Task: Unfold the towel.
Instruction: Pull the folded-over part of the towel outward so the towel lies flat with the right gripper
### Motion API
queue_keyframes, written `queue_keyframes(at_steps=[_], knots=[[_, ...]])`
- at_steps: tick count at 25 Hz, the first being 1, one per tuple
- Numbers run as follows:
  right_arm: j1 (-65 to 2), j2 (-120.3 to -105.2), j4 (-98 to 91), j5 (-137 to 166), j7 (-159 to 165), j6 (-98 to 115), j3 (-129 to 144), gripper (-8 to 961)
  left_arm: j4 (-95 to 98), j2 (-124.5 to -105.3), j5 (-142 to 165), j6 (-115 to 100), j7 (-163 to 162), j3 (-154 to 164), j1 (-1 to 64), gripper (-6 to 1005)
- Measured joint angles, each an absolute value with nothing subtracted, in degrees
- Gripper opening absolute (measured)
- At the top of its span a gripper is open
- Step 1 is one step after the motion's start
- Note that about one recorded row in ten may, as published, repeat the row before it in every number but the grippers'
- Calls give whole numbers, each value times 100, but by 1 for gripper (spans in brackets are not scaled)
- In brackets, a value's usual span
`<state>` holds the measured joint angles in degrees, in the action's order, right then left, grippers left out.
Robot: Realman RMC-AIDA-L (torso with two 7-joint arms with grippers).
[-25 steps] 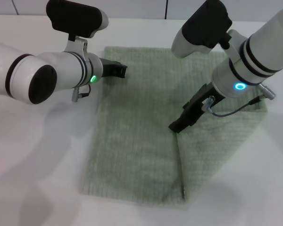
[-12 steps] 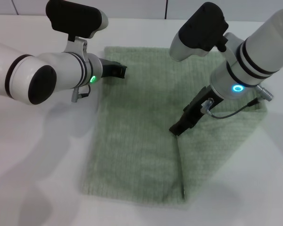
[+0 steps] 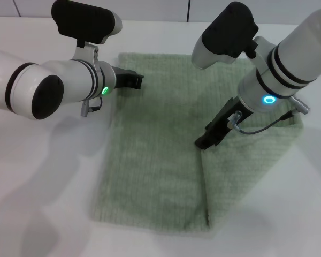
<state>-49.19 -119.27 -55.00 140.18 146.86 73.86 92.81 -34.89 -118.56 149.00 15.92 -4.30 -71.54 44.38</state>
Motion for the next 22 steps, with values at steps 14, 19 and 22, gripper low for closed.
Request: queue_keyframes(at_steps=[14, 19, 22], knots=[[-4953, -11923, -5493, 14051, 14686, 7427, 9290, 231, -3489, -11849, 14909, 1590, -430, -7154, 4438, 3], [-4960, -11917, -5493, 14062, 14686, 7431, 9294, 186, -3489, -11847, 14921, 1591, -431, -7154, 4438, 3], [-4959, -11917, -5493, 14063, 14669, 7435, 9298, 98, -3489, -11847, 14924, 1593, -430, -7154, 4438, 4]])
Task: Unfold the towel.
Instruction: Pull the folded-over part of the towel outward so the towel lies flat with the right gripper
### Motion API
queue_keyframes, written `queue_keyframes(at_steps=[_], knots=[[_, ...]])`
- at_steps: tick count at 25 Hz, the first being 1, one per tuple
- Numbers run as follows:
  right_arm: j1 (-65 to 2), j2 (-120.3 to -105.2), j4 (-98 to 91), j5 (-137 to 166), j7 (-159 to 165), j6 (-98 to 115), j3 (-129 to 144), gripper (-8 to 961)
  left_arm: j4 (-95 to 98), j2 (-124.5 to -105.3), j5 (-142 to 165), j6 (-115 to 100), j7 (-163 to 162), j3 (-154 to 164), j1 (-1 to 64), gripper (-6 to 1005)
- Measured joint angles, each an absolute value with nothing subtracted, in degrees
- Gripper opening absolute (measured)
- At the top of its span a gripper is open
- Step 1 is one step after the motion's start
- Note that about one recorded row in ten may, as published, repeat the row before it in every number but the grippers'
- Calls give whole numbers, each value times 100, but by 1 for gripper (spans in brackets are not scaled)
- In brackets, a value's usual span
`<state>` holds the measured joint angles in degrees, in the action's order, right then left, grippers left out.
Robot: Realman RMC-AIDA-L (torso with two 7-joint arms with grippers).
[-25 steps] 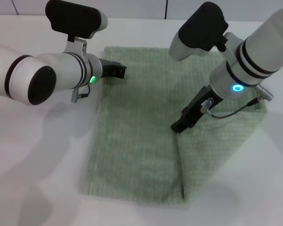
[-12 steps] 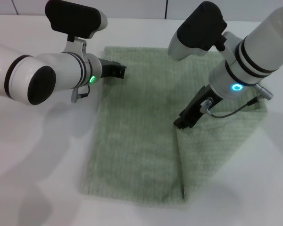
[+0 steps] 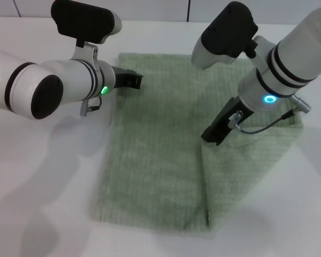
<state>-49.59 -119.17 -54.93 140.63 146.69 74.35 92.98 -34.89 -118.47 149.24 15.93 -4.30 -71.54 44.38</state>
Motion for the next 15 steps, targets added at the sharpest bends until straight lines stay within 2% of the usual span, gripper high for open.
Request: queue_keyframes(at_steps=[2, 15], knots=[[-4960, -11918, -5493, 14063, 14649, 7437, 9299, 39, -3489, -11847, 14925, 1597, -430, -7154, 4438, 4], [-4882, -11918, -5916, 14069, 14672, 7781, 9299, 33, -3489, -11841, 14924, 1608, -421, -7154, 4422, 3]])
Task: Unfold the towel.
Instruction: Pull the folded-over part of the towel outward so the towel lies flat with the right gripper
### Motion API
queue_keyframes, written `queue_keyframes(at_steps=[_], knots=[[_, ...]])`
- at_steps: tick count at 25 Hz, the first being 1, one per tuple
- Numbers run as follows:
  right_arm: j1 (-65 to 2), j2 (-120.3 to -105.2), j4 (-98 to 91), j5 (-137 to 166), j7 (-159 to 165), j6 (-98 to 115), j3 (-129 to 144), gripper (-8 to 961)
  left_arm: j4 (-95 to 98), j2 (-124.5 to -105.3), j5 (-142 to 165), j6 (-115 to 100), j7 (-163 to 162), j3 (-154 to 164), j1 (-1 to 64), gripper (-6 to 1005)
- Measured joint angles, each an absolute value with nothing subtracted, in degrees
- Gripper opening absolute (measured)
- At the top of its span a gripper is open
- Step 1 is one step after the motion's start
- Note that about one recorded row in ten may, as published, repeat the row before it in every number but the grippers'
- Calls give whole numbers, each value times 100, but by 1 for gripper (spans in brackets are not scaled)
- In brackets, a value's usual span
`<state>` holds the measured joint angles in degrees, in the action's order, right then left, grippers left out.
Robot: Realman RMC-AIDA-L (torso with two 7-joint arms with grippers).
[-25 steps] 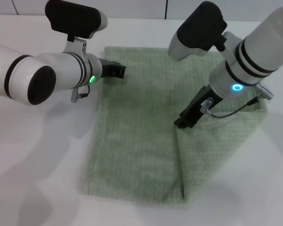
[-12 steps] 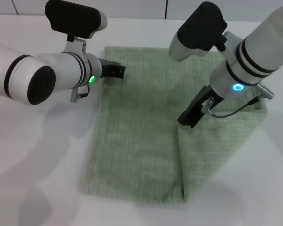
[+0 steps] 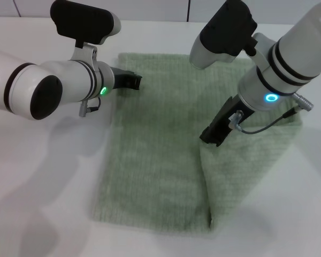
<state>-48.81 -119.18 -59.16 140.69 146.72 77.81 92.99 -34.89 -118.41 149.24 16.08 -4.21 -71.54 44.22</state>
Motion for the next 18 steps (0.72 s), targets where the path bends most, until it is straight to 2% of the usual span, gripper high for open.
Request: queue_keyframes(at_steps=[18], knots=[[-4389, -11910, -7996, 14806, 15234, 9271, 9261, 33, -3490, -11830, 14933, 1608, -421, -7154, 4412, 4]])
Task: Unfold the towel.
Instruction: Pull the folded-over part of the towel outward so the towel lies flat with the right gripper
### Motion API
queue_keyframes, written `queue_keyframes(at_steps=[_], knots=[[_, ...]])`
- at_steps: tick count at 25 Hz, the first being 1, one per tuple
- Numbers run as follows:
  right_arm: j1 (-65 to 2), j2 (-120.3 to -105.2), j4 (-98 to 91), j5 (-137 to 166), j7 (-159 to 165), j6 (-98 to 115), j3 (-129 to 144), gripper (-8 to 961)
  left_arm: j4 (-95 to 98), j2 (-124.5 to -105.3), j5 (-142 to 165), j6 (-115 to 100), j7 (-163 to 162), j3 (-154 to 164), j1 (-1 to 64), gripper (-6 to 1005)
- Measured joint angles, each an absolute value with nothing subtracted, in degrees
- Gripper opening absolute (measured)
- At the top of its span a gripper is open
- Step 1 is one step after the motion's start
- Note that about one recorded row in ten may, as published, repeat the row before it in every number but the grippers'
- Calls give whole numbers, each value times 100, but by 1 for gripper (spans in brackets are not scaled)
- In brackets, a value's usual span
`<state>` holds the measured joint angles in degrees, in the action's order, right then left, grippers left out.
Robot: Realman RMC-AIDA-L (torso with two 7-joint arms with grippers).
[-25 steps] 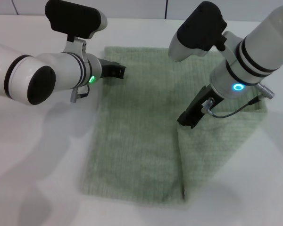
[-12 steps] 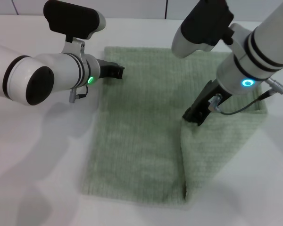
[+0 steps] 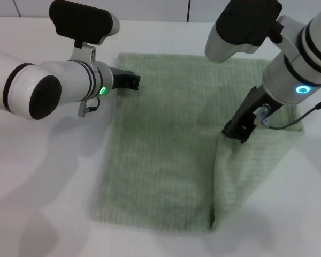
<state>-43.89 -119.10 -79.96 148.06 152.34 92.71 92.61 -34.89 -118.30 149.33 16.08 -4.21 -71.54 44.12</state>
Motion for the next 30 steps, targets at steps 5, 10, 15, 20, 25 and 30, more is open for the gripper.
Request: queue_keyframes(at_steps=[5, 10, 15, 20, 25, 30], knots=[[-4385, -11912, -8398, 14808, 15357, 9709, 9283, 34, -3490, -11830, 14933, 1608, -422, -7154, 4412, 4], [-4386, -11915, -8937, 14785, 15518, 10179, 9290, 34, -3490, -11830, 14933, 1608, -422, -7154, 4409, 4], [-4377, -11918, -9361, 14772, 15730, 10591, 9324, 34, -3489, -11835, 14931, 1608, -362, -7169, 4406, 4], [-4354, -11923, -9486, 14768, 15936, 10778, 9488, 34, -3489, -11848, 14903, 1608, -286, -7183, 4401, 3], [-4330, -11927, -9719, 14767, 16185, 10958, 9676, 34, -3499, -11848, 14899, 1608, -284, -7185, 4381, 3], [-4285, -11927, -9971, 14789, 16395, 11138, 9781, 34, -3513, -11847, 14901, 1608, -281, -7190, 4372, 3]])
